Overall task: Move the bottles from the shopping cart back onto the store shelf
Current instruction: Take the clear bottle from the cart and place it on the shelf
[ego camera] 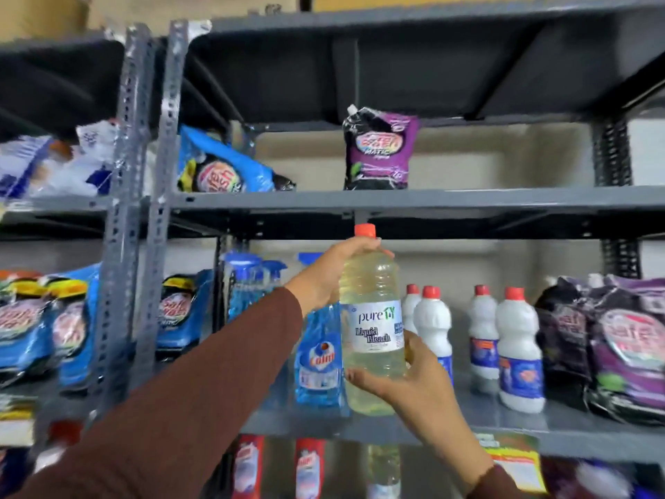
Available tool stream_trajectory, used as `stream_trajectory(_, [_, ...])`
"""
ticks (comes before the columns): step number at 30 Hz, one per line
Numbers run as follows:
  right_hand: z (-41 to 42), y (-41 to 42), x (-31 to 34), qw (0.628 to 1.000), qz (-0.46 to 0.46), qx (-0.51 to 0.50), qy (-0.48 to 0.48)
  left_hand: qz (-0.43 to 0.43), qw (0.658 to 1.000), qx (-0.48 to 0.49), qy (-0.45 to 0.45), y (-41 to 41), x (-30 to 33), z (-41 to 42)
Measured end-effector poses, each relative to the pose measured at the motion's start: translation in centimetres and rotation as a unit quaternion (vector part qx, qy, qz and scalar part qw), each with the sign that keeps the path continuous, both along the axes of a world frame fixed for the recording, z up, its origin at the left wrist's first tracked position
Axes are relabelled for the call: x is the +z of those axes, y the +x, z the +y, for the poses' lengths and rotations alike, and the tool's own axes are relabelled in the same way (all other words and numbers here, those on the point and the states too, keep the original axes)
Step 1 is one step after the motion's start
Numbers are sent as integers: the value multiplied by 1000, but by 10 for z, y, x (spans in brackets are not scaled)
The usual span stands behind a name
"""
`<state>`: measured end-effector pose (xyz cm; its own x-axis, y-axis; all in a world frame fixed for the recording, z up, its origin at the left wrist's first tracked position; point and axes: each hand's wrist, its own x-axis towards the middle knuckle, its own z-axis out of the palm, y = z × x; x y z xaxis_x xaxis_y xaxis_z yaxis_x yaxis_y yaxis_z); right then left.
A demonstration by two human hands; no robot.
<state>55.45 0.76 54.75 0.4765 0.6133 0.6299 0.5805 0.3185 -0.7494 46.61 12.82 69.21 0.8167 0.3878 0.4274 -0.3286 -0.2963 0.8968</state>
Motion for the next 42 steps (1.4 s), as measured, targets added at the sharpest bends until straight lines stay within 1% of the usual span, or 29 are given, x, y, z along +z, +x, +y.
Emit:
stream_trajectory(5, [-12, 19, 6, 1000, -1, -12, 20, -1, 999, -13, 45, 24, 8, -10])
stream_trajectory(9, [-8, 26, -3, 1000, 1, -6, 17, 9, 999, -14, 35, 29, 0, -7])
stream_trajectory(12, [-5, 29, -18, 1000, 8, 16, -4, 38, 999, -14, 24, 25, -16, -4])
stream_trajectory(13, [-4, 29, -26, 999, 12, 28, -17, 54, 998, -16, 36, 22, -23, -2])
stream_trajectory(17, [1, 24, -85, 995, 38, 54, -81, 177, 980, -16, 87, -1, -62, 8])
stream_trajectory(21, [1, 19, -161, 986, 67, 74, -130, 332, 932, -40, 139, -16, -118, 26])
stream_trajectory(22, [4, 18, -185, 984, 77, 71, -143, 365, 920, -48, 137, -17, -138, 29])
stream_trajectory(24, [13, 21, -230, 981, 100, 55, -159, 417, 897, -56, 135, -13, -180, 38])
stream_trajectory(26, [26, 25, -270, 977, 114, 37, -178, 444, 885, -47, 132, -1, -225, 49])
stream_trajectory(28, [40, 32, -302, 972, 131, 25, -195, 445, 887, -8, 121, 16, -265, 60])
stream_trajectory(31, [58, 49, -338, 964, 165, 3, -210, 403, 912, 37, 64, 42, -315, 71])
stream_trajectory(34, [74, 68, -361, 957, 187, -15, -222, 358, 929, 88, 33, 66, -349, 74])
stream_trajectory(37, [98, 77, -370, 955, 191, -36, -226, 330, 935, 130, 26, 84, -365, 84])
stream_trajectory(42, [129, 91, -375, 946, 206, -55, -244, 328, 932, 147, 32, 104, -371, 102])
